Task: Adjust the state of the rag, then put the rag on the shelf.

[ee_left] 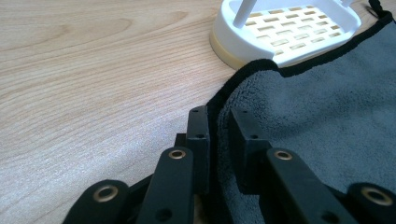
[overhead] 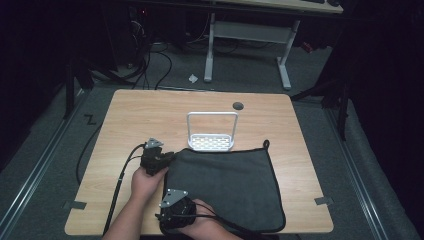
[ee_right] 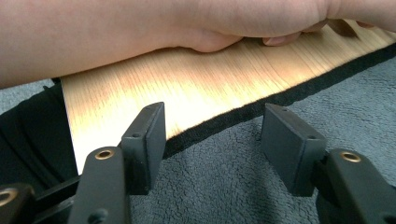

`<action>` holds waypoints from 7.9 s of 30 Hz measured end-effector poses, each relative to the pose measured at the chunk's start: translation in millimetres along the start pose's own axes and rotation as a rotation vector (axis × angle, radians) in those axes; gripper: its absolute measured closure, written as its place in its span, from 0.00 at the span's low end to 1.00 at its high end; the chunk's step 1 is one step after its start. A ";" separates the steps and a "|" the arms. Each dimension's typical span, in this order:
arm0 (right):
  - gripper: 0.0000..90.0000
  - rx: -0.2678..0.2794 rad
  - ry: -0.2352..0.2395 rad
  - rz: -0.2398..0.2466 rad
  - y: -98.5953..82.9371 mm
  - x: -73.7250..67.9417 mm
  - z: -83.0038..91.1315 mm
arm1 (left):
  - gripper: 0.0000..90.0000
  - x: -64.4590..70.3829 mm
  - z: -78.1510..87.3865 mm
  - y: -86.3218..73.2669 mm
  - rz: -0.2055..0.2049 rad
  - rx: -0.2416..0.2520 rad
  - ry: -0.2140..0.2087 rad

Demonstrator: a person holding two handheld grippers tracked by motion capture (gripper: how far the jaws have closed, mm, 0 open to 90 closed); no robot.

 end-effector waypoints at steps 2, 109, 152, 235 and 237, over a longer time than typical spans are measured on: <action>0.63 0.003 -0.017 0.009 -1.5 2.4 1.2 | 0.87 -0.2 -0.1 0.0 0.002 0.000 -0.001; 0.87 0.195 -0.255 -0.164 -118.0 61.8 123.3 | 0.93 134.8 -28.9 63.4 -0.090 0.055 0.023; 0.92 0.135 -0.277 -0.311 -109.7 146.7 97.4 | 0.79 92.1 13.9 -45.8 -0.150 -0.047 0.001; 0.87 0.078 -0.215 -0.547 -118.0 189.5 70.0 | 0.81 78.8 -10.2 -21.1 -0.008 -0.017 -0.064; 0.88 0.079 -0.233 -0.531 -117.2 188.1 70.8 | 0.81 78.7 -10.0 -21.4 -0.007 -0.018 -0.062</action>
Point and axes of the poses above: each handheld gripper's, and its own axes: z roughly backward along the jaws, y roughly out of its top, x roughly to its right, the point moved 8 cm from there along -z, roughly forward along the jaws, and after that the axes turned 13 degrees about -x, right-handed, at the moved point
